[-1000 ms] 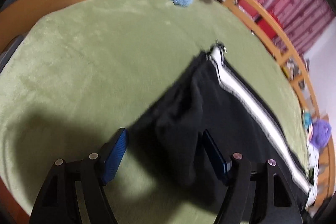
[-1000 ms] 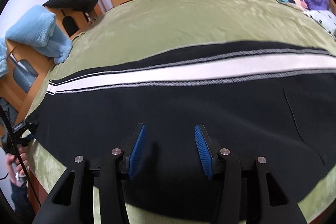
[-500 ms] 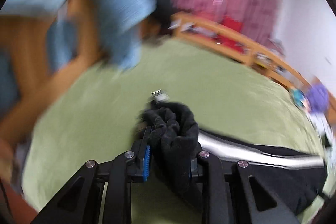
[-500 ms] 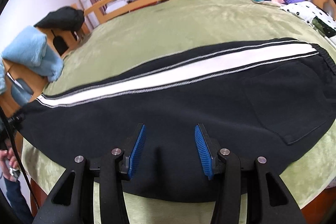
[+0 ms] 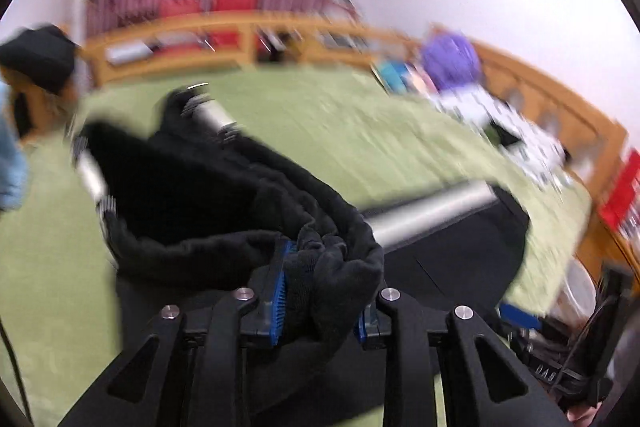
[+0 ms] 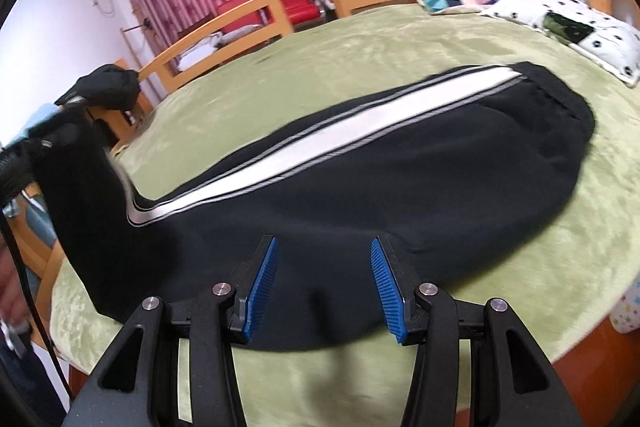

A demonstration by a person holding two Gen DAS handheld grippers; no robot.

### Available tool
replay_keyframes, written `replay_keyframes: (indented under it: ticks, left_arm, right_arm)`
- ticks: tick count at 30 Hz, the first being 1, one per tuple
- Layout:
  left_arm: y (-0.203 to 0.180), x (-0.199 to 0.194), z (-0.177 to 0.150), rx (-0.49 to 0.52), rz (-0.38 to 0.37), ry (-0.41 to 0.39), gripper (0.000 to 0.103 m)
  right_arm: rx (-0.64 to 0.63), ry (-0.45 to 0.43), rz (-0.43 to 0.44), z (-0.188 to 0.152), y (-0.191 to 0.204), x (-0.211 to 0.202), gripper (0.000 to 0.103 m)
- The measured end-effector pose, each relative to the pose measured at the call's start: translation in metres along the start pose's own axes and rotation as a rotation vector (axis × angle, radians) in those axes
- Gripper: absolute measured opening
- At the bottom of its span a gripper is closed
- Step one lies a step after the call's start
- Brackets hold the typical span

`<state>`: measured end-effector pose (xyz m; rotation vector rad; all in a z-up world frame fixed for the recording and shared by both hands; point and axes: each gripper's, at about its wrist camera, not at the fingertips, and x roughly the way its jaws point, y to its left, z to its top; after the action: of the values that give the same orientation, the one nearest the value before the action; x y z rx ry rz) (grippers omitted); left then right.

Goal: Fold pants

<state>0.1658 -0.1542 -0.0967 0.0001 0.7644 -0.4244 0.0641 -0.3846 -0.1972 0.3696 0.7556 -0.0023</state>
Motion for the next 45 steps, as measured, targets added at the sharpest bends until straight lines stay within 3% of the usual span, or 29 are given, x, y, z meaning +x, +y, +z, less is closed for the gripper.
replay_keyframes:
  ticks: [2,4,6,9,16,22,23,24,25,28,31,34,38,41,44,45]
  left_arm:
    - [-0.011,0.026,-0.017,-0.017,-0.053,0.135,0.035]
    - [-0.006,0.036,-0.033,-0.064,-0.09,0.215,0.037]
    - [0.009,0.028,-0.041,-0.108,-0.138,0.214,0.053]
    - [0.033,-0.002,-0.046,-0.129,-0.072,0.124,0.074]
    - [0.102,-0.042,-0.055,-0.238,0.095,0.055,0.076]
    - [0.156,-0.052,-0.093,-0.411,0.077,0.094,0.076]
    - [0.16,-0.052,-0.099,-0.425,0.077,0.097,0.076]
    - [0.165,-0.053,-0.104,-0.438,0.084,0.098,0.076]
    - [0.168,-0.053,-0.107,-0.444,0.087,0.099,0.076]
    - [0.174,-0.054,-0.114,-0.454,0.076,0.097,0.076]
    - [0.178,-0.056,-0.12,-0.462,0.051,0.09,0.076]
    - [0.182,-0.059,-0.124,-0.468,0.024,0.092,0.076]
    - [0.18,-0.054,-0.123,-0.465,-0.013,0.081,0.076]
    - [0.176,-0.04,-0.121,-0.453,-0.008,0.107,0.076]
    - [0.175,-0.02,-0.126,-0.445,0.042,0.164,0.076]
    - [0.176,-0.012,-0.13,-0.44,0.069,0.198,0.076]
  right_arm:
    - [0.029,0.01,0.014,-0.003,-0.011,-0.002,0.048]
    - [0.046,0.018,0.028,-0.005,-0.018,-0.001,0.048]
    - [0.05,0.023,0.052,-0.006,-0.019,0.002,0.048]
    - [0.047,0.042,0.11,-0.006,-0.01,0.013,0.048]
    - [-0.025,0.096,0.29,0.005,0.05,0.055,0.049]
    - [-0.154,0.187,0.311,-0.008,0.105,0.091,0.049]
    - [-0.206,0.181,0.249,-0.011,0.115,0.096,0.047]
    - [-0.252,0.165,0.201,-0.014,0.121,0.097,0.02]
    - [-0.286,0.155,0.184,-0.015,0.124,0.096,0.015]
    - [-0.274,0.059,0.28,-0.005,0.119,0.066,0.013]
    - [-0.171,0.024,0.348,0.008,0.1,0.04,0.012]
    - [-0.158,0.043,0.337,0.004,0.097,0.033,0.012]
    - [-0.205,0.183,0.234,-0.031,0.093,0.058,0.015]
    - [-0.222,0.294,0.212,-0.05,0.093,0.077,0.019]
    - [-0.269,0.211,0.228,-0.035,0.098,0.059,0.026]
    - [-0.267,0.174,0.23,-0.027,0.099,0.055,0.037]
